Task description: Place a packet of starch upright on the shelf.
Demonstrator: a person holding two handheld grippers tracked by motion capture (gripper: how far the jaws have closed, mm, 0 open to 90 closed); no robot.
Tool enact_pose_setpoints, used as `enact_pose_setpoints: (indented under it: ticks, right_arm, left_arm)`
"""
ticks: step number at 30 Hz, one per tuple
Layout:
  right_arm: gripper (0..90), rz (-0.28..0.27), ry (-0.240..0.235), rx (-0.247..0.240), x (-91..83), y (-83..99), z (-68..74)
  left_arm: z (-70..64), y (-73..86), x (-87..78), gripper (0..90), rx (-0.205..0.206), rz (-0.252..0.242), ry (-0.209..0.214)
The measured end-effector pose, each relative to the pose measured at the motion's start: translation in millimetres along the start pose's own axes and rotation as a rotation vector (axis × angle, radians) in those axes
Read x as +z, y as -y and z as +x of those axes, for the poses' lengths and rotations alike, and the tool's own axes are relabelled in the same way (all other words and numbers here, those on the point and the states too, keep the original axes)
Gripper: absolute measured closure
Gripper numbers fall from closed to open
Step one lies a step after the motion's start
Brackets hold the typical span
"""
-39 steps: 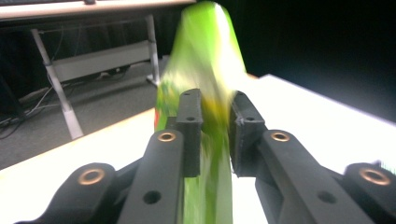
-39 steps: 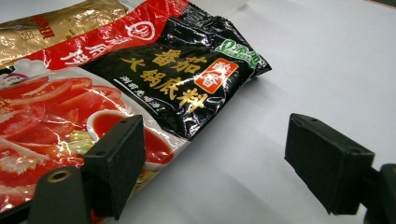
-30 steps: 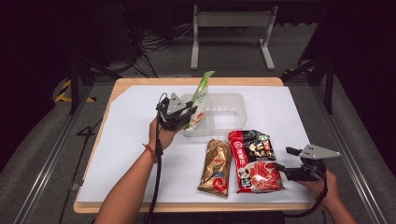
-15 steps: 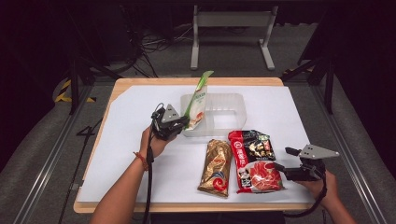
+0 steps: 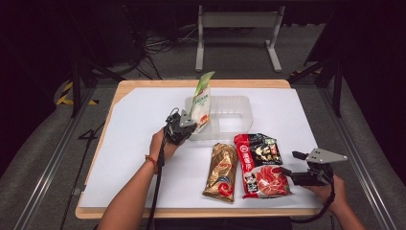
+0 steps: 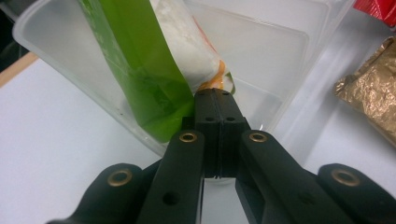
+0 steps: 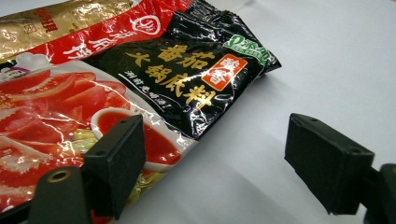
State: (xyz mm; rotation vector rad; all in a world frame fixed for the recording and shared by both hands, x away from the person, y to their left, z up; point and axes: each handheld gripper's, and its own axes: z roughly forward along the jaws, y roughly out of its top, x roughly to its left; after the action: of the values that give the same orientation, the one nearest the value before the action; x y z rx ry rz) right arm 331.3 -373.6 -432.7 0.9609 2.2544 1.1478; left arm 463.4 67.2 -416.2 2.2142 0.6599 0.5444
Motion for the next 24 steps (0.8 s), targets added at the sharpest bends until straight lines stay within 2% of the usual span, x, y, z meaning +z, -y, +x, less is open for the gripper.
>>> enact_pose_setpoints:
  ticks: [2,4,6,8,10,11,13,14,15,16,17,18,19,20,22,24]
  right_arm:
    - [21.1,0.0,-0.001,0.0,0.0,0.1,-0.2]
    - [21.1,0.0,-0.001,0.001,-0.1,0.1,-0.4]
    - [21.0,0.0,0.0,0.0,-0.4,0.1,-0.5]
    - [20.9,0.0,0.003,-0.005,-1.1,0.0,-0.3]
    - [20.4,-0.002,0.004,-0.005,-1.6,0.0,-0.4]
    - [20.3,-0.004,0.004,-0.005,-1.9,-0.2,-0.5]
    - [20.2,-0.007,0.006,-0.008,-2.5,-0.6,-1.0]
    - [20.2,-0.007,0.006,-0.008,-2.5,-0.6,-1.0]
    - [20.2,-0.007,0.009,-0.007,-2.5,-0.9,-1.0]
    - [20.2,-0.007,0.009,-0.007,-2.5,-0.9,-1.0]
    - [20.2,-0.005,0.01,-0.012,-2.3,-1.1,-0.5]
    - [20.2,-0.005,0.008,-0.012,-2.0,-1.1,0.0]
    - [20.2,-0.003,0.009,-0.014,-1.9,-1.2,0.2]
    - [20.2,-0.003,0.009,-0.014,-1.9,-1.2,0.2]
    - [20.2,-0.003,0.006,-0.015,-1.0,-1.2,0.1]
    - [20.2,-0.002,0.008,-0.016,-1.0,-1.8,0.3]
  left_arm:
    - [-1.5,-0.1,0.6,89.9,0.002,0.004,0.0]
    - [-1.1,0.4,-1.2,89.6,-0.003,-0.013,0.012]
    - [-1.3,0.6,-6.9,83.6,0.002,-0.038,0.022]
    - [-1.4,0.7,-13.7,74.7,-0.001,-0.063,0.056]
    - [-3.5,0.7,-22.5,62.7,0.0,-0.091,0.095]
    - [-4.2,1.0,-27.7,58.8,-0.013,-0.112,0.13]
    - [-7.6,2.5,-34.1,41.6,-0.045,-0.135,0.24]
    - [-7.6,2.5,-34.1,36.7,-0.045,-0.135,0.24]
    - [-11.5,4.5,-33.8,33.7,-0.059,-0.133,0.31]
    - [-11.5,4.5,-33.8,31.9,-0.059,-0.133,0.31]
    - [-19.4,10.3,-29.8,31.2,-0.079,-0.121,0.371]
    - [-22.4,12.3,-27.4,29.7,-0.081,-0.107,0.391]
    - [-27.0,14.6,-23.6,28.9,-0.082,-0.089,0.408]
    - [-27.0,14.6,-23.6,28.5,-0.082,-0.089,0.408]
    - [-35.2,17.2,-14.6,27.4,-0.071,-0.046,0.444]
    - [-39.3,16.6,-6.0,25.8,-0.066,-0.022,0.448]
